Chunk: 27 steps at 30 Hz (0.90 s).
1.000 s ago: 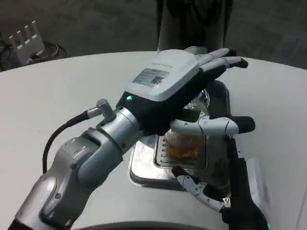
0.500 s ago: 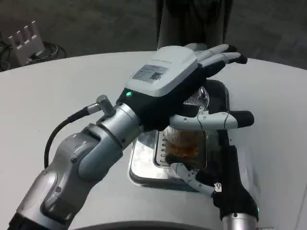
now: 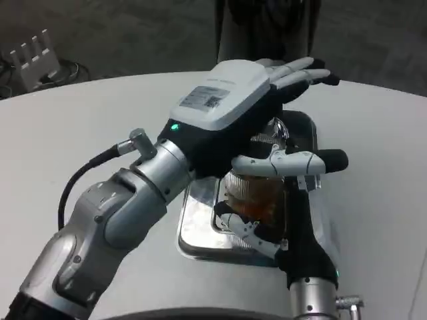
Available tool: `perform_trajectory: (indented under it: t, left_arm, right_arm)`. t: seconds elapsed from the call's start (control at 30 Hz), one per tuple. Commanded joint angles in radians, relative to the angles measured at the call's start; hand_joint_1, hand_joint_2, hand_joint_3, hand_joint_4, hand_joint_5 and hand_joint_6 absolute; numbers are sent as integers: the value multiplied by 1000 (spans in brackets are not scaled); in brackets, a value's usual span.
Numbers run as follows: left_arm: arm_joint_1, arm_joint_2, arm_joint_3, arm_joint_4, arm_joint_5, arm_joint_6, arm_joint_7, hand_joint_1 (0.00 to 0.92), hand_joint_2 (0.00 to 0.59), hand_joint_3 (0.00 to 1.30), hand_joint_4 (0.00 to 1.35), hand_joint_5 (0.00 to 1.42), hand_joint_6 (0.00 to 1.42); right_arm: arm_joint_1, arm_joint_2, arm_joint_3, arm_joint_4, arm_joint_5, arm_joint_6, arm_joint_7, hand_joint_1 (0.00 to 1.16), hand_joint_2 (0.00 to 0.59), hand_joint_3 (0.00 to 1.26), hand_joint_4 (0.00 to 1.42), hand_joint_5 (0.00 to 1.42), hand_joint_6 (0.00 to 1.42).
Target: Grasp the cup under the faucet to collect the drink, then remove the cup.
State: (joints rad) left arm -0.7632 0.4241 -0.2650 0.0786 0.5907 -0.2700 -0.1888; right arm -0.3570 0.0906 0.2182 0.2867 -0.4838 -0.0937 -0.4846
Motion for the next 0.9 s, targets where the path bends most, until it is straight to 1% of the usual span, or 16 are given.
perform_trajectory:
  t: [0.03, 0.2, 0.23, 0.4, 0.53, 0.67, 0.8, 0.9]
  left_arm:
    - [31, 25, 7, 50, 8, 35, -25, 0, 114, 232, 96, 168, 72]
    - [31, 33, 22, 48, -1, 36, -21, 0, 114, 232, 96, 168, 72]
    - [31, 34, 25, 48, -3, 36, -20, 0, 114, 232, 96, 168, 72]
    - [50, 32, 56, 33, -30, 38, 2, 0, 115, 233, 102, 168, 71]
    - [76, 7, 98, 12, -91, 54, 12, 0, 115, 232, 100, 167, 72]
    - [99, -27, 137, -7, -156, 81, 24, 0, 115, 224, 88, 158, 86]
    - [120, -50, 158, -17, -204, 96, 30, 0, 115, 224, 83, 155, 87]
    - [134, -58, 170, -33, -221, 98, 35, 0, 115, 223, 68, 146, 85]
  right_arm:
    - [-47, 4, -7, 43, 14, 11, 16, 814, 179, 0, 42, 108, 147]
    - [-89, 2, -20, 82, 23, 15, 21, 814, 179, 0, 42, 108, 147]
    - [-90, 4, -25, 85, 31, 16, 22, 814, 179, 0, 42, 108, 147]
    - [-84, -8, -40, 82, 42, 15, 26, 805, 177, 0, 42, 108, 134]
    - [-87, -14, -47, 81, 48, 18, 31, 799, 180, 0, 42, 108, 130]
    - [-82, -12, -50, 74, 47, 21, 27, 796, 183, 0, 42, 102, 129]
    - [-68, -3, -42, 59, 42, 28, 26, 793, 184, 0, 42, 99, 129]
    - [-62, 10, -31, 53, 40, 32, 27, 791, 185, 0, 42, 106, 138]
